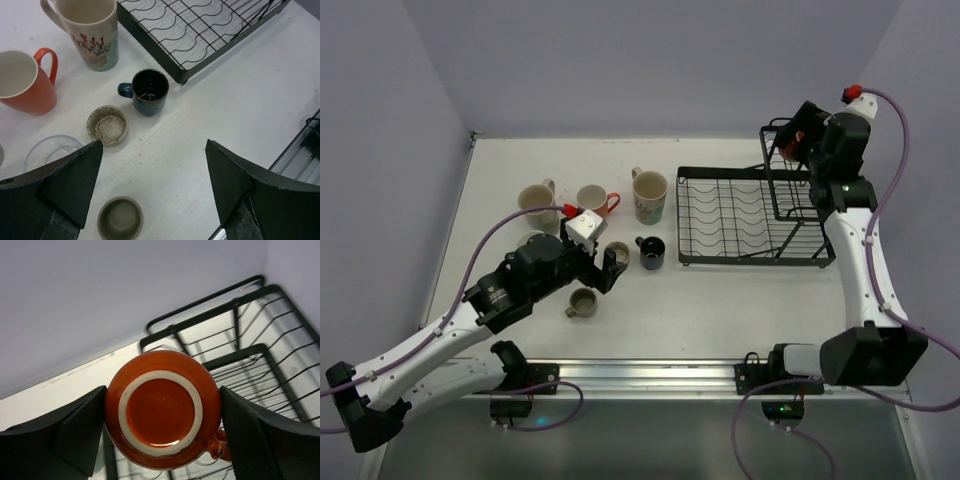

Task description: Unload the cups from the dish rack

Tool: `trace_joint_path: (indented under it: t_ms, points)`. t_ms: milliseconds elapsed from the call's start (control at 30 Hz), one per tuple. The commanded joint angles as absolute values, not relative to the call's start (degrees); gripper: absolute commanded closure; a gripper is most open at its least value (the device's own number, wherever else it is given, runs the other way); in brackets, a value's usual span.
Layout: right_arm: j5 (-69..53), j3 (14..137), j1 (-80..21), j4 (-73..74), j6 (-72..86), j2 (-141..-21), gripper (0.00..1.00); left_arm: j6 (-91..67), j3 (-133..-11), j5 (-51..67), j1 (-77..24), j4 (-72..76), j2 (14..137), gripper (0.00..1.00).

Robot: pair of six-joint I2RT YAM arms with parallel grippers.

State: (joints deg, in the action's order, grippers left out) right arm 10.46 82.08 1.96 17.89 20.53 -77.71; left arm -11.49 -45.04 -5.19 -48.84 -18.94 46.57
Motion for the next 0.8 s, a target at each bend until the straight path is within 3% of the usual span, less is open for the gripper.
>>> trace_joint_path:
  t_ms: [0,200,333,533,767]
  points:
    - [1.4,76.1,-2.7,9.5,27.8,-67.6,0.62,-13.7,-49.0,-0.3,-48.5,-13.9,46.7,0.13]
    - [-16.6,57.0,-11.8,-6.6,44.8,-57.3,0.63,-23.9,-45.5,9.5,-48.5,-0.5,46.8,0.13]
    - [-22.0,47.7,-20.1,-16.8,52.5,-53.0,0.62,-30.5,-40.8,11.9,-48.5,10.4,48.2,0.14]
    - [-24.8,36.6,-26.6,-31.3,61.3,-48.8,0.62,-40.9,-36.0,13.4,-48.6,24.8,51.9,0.16]
    - [-25.7,31.4,-28.0,-35.2,64.2,-47.0,0.62,-46.6,-32.5,14.6,-48.9,34.3,53.3,0.24]
